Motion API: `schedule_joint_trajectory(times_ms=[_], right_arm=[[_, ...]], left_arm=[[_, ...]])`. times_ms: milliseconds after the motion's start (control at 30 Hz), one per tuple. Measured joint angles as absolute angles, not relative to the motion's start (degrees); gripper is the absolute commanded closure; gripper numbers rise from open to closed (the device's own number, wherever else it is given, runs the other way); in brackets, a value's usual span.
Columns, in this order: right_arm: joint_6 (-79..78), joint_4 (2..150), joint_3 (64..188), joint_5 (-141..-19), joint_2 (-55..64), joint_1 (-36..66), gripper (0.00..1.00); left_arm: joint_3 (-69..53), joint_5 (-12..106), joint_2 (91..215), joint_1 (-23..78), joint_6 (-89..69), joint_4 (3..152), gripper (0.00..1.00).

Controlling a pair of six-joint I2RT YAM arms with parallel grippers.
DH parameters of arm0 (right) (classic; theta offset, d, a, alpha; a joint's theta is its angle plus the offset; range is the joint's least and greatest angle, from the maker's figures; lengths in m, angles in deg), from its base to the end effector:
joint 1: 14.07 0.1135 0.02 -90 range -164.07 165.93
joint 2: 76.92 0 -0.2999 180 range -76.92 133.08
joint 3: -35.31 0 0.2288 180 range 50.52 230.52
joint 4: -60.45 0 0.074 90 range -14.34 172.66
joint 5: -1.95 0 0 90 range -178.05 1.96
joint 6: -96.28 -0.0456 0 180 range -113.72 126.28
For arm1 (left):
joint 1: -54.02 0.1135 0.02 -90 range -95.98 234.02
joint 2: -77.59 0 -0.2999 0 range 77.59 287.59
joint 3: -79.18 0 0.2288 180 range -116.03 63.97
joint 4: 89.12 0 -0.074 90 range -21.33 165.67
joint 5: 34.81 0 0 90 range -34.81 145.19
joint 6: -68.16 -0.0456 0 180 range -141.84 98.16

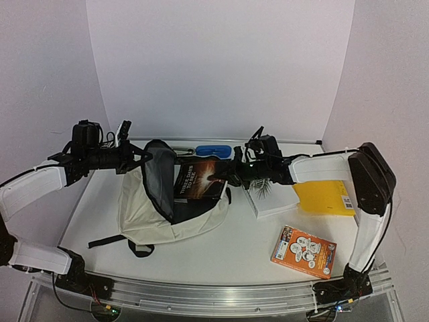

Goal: Pack the student bag
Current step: Place the book in the student bag.

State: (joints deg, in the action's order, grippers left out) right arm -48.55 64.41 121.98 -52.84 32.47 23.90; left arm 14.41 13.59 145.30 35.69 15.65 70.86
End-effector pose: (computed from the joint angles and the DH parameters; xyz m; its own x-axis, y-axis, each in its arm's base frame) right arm 0.3228 0.2853 0.2581 -0.9468 0.1083 -0.3031 -0.2341 0.4143 0.8795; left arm 0.2129 -0.1024 0.3371 -0.7901 -0.2177 -0.5730 0.4217 0.4854 -0.7659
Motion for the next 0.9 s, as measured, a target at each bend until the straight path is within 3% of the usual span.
schedule_joint_trajectory(times_ms=[567,900], right_arm=[[-49.62,65.22,140.73,-57.65,48.84,28.93,1.00],[-45.18,69.44,146.94,-64.06,54.74,30.59,0.55]], left_arm=[[13.69,6.90,148.36,35.69,17.03,75.75,1.00],[13.91,6.00,148.88,35.69,20.46,79.38,1.00]])
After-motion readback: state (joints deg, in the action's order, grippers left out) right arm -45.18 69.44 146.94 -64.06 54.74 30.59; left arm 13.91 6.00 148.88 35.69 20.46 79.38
